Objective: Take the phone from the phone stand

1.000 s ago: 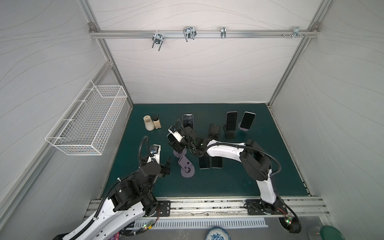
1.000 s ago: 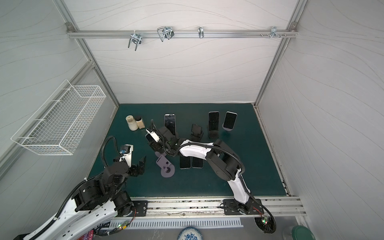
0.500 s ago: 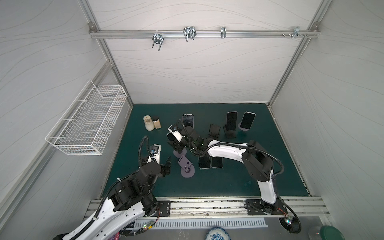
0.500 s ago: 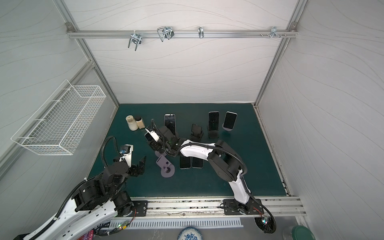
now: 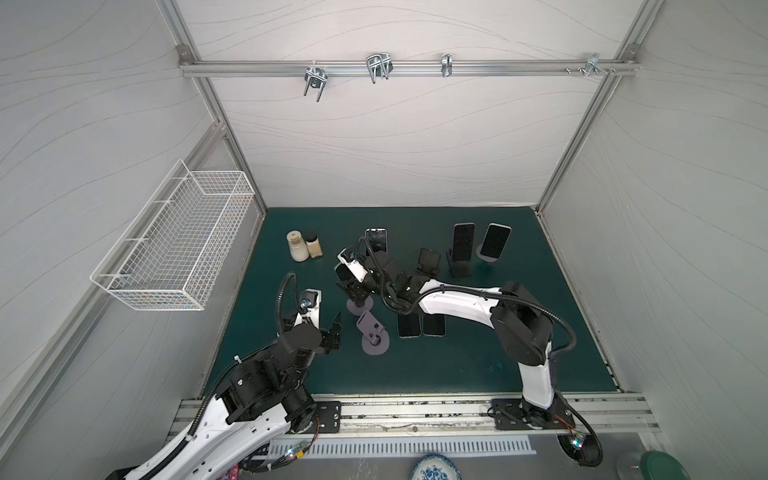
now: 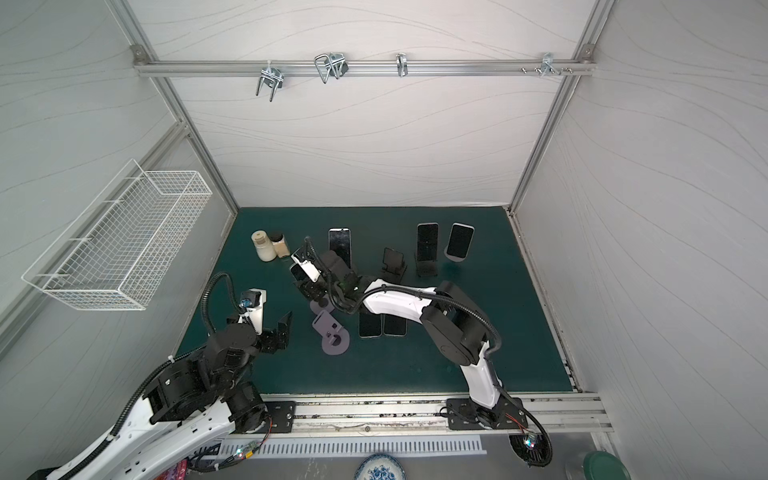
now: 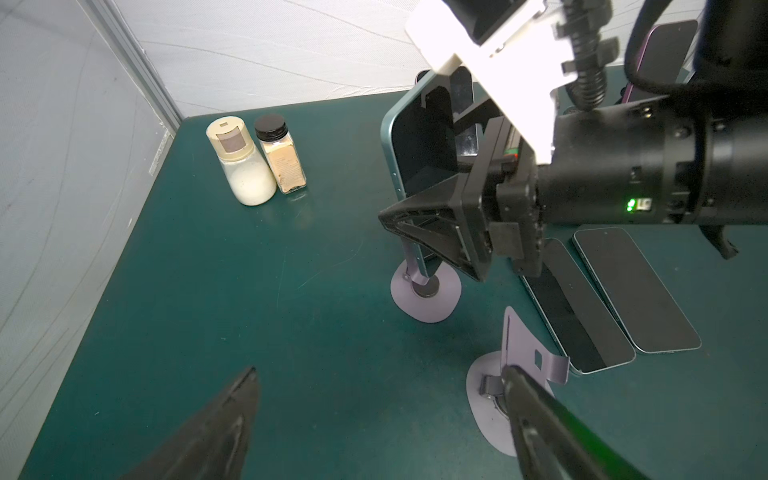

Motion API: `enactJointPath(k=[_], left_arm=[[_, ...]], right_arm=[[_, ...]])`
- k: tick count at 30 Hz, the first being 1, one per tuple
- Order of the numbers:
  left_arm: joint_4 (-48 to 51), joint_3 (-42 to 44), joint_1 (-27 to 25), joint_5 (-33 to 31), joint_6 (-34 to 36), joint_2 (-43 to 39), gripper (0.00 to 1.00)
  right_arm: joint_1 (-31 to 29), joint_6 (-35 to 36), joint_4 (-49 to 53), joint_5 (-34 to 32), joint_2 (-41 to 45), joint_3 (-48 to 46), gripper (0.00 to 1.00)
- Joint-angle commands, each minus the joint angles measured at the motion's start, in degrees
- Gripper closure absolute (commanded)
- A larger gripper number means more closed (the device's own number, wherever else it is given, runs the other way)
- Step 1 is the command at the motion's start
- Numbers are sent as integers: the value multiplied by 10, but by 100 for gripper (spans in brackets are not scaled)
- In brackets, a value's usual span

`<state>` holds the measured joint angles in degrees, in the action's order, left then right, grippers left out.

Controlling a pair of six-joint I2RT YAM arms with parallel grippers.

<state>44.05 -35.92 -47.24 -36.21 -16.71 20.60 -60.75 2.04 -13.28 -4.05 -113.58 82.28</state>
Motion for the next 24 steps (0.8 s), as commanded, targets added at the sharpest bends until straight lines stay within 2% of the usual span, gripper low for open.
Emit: enactJointPath(k=[1,14,24], left_arm=[[-10,-8,3,-3,-3,-15,8],[-29,-2,3,34,9,-28,8],[-51,5,3,75,20,-37,8]], right_arm=[[-6,11,-34,2,41,-3,29],[-6,1,3,7,83,-9,29],[-9,-20,71,11,130,-18,29]])
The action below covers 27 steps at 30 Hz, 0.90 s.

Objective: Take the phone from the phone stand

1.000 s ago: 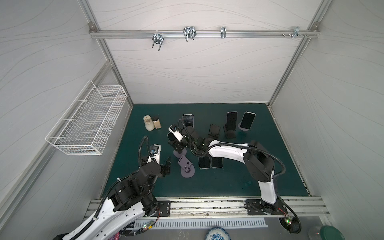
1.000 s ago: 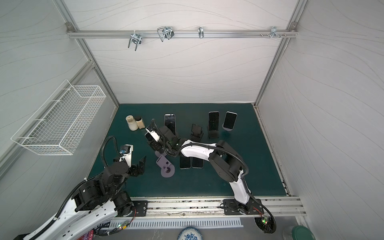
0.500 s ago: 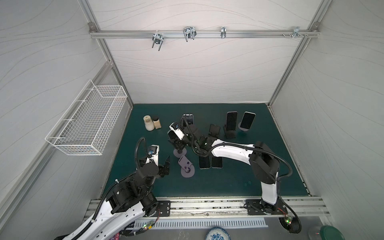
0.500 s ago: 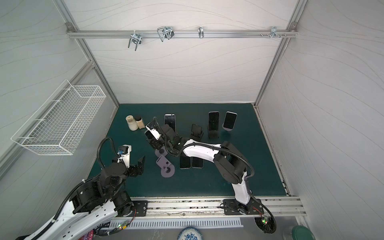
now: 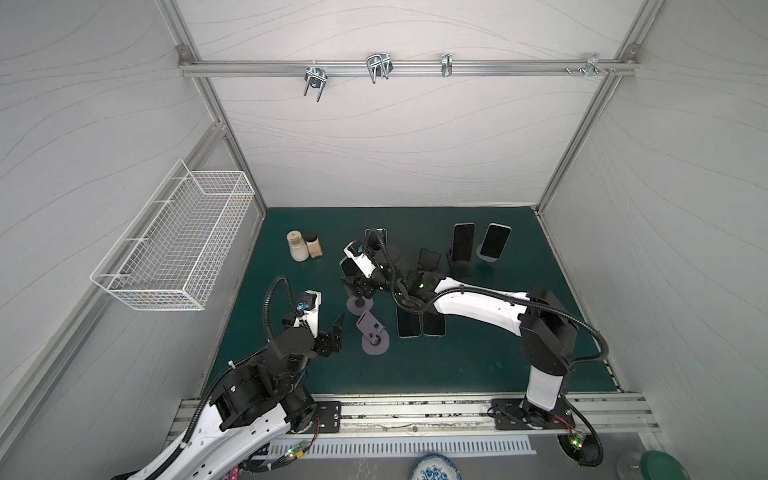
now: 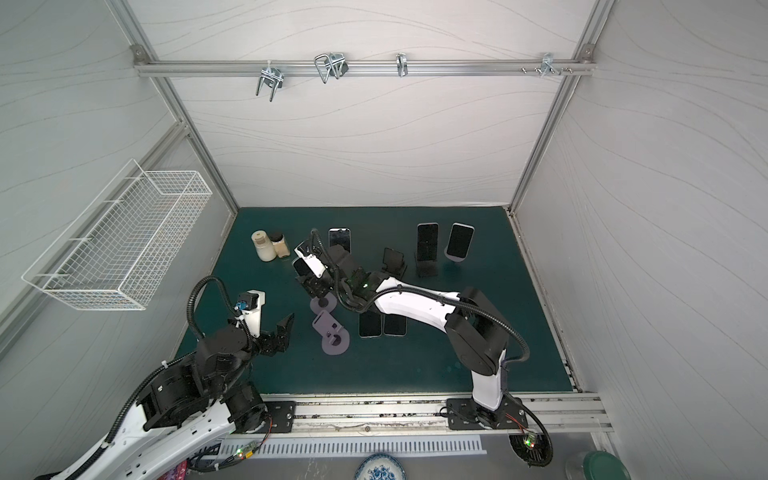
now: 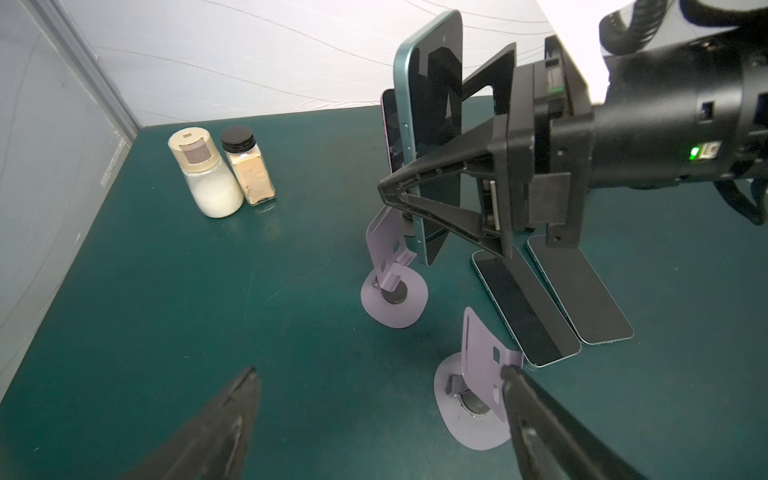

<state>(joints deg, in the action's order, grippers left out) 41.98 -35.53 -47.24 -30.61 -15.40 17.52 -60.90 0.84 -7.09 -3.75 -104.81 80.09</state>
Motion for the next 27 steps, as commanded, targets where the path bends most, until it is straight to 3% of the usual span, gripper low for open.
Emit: enactJointPath(k=[1,13,27], left_arm=[[-32,1,3,24,8,-5,8],[-53,0,2,102,21,5,8],[-78,-12,2,168,-3,4,9]], right_arm=[[-8,-11,15,8,48,1,29],[-33,-51,115,-17,127,-16,30],[-58,-78,145,-55,235,-81,31]])
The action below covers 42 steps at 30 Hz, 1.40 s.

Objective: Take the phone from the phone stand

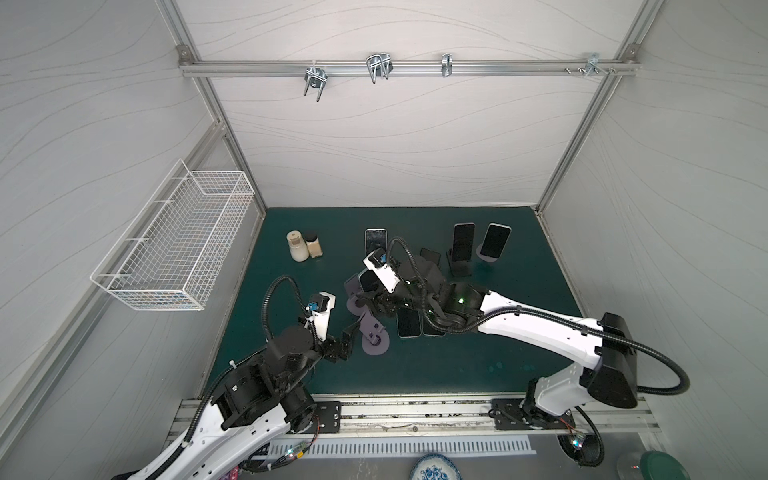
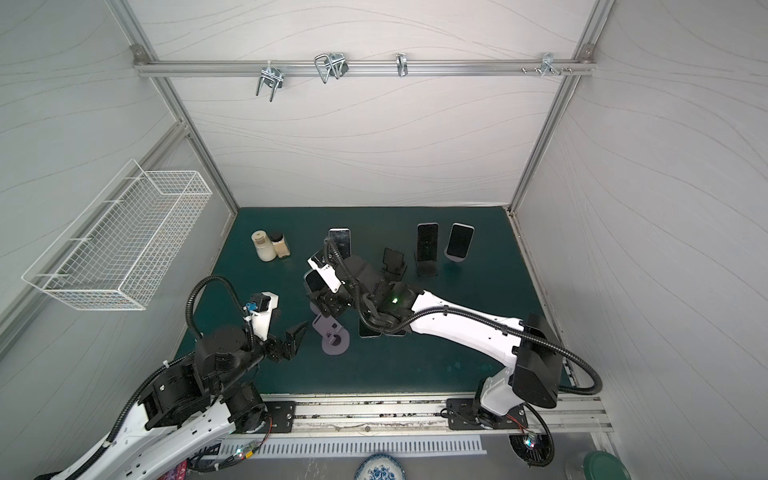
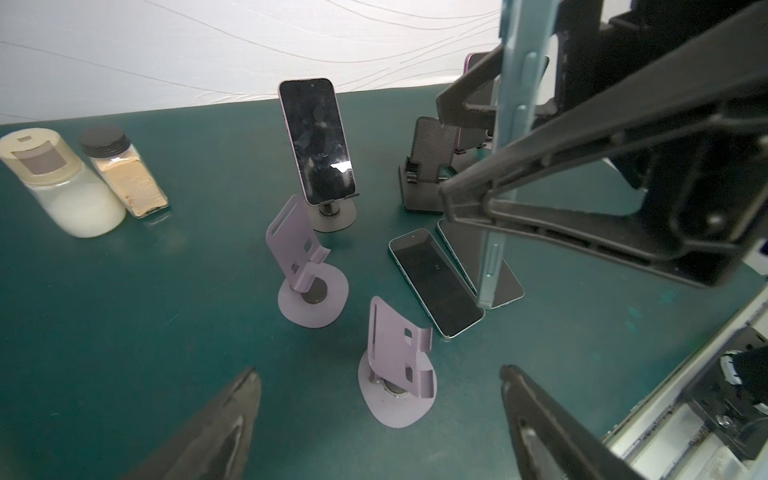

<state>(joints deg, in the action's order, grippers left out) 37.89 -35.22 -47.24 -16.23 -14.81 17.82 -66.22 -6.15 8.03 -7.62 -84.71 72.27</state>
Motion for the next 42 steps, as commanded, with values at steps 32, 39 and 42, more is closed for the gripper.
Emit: enactJointPath(k=[32,39,42], left_arm=[[-168,-1,2,135,-34,97,10],[-171,-11,1,161,-17,118,10],[-178,-9,2,175,-14,117,10]], right_arm=[[-4,-11,53,-72,115,-59,31],[-4,-19,50,-84,131,-71,31],[-1,-25,51,-93,143,-82,31]])
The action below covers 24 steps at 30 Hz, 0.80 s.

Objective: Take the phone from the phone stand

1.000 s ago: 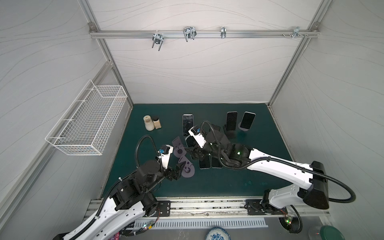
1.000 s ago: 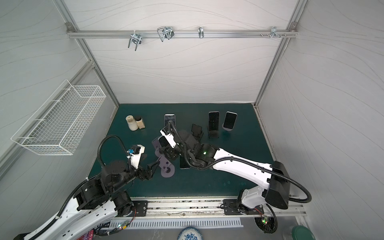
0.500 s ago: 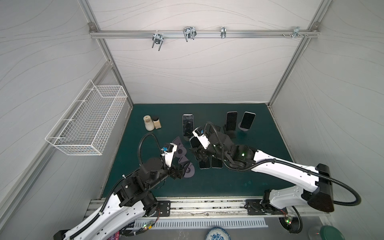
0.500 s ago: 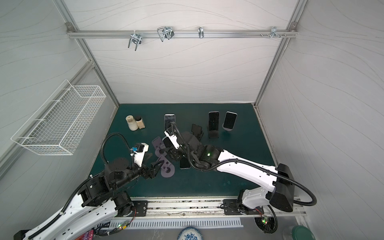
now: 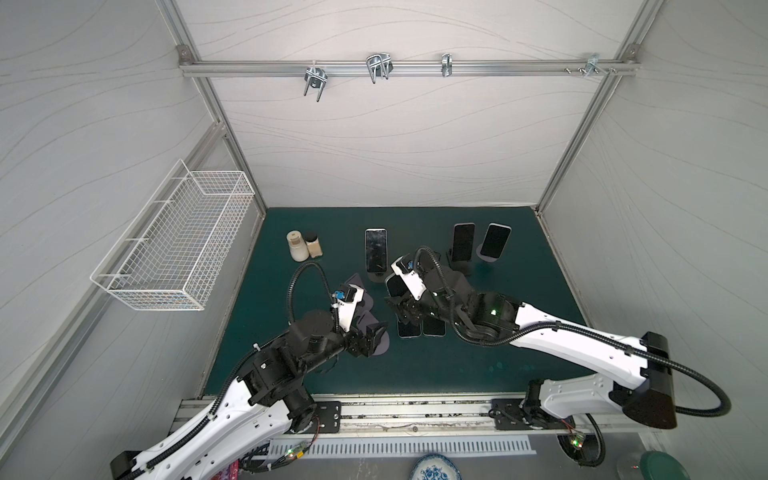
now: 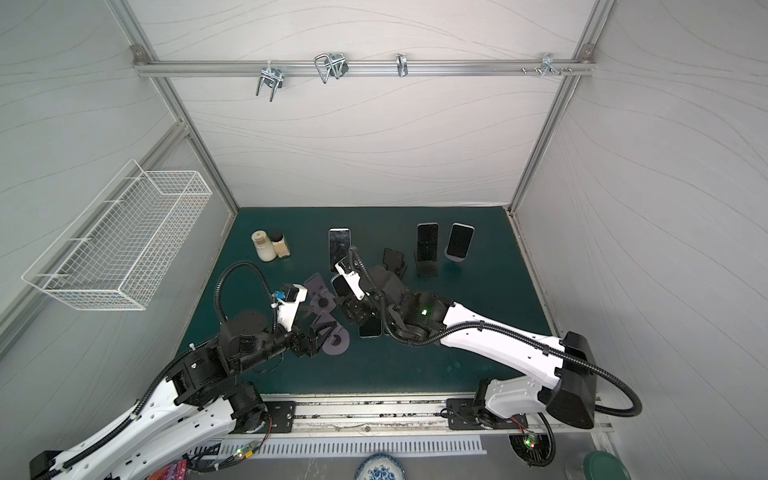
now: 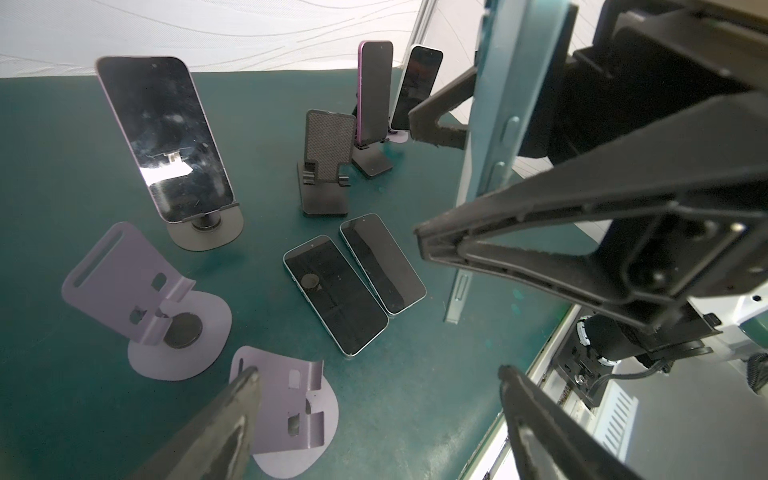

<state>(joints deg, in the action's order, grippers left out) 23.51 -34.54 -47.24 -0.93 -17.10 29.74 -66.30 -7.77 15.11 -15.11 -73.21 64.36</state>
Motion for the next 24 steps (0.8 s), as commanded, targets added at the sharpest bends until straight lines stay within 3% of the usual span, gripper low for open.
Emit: enactJointPath(k=[1,24], left_arm=[[-37,-14,2,27,10,-2,10],[-118,-15,1,106,4,80,11]], right_arm=[[3,-12,-16,-18,30,-5,31],[65,-58,42,-9,90,-53,31]])
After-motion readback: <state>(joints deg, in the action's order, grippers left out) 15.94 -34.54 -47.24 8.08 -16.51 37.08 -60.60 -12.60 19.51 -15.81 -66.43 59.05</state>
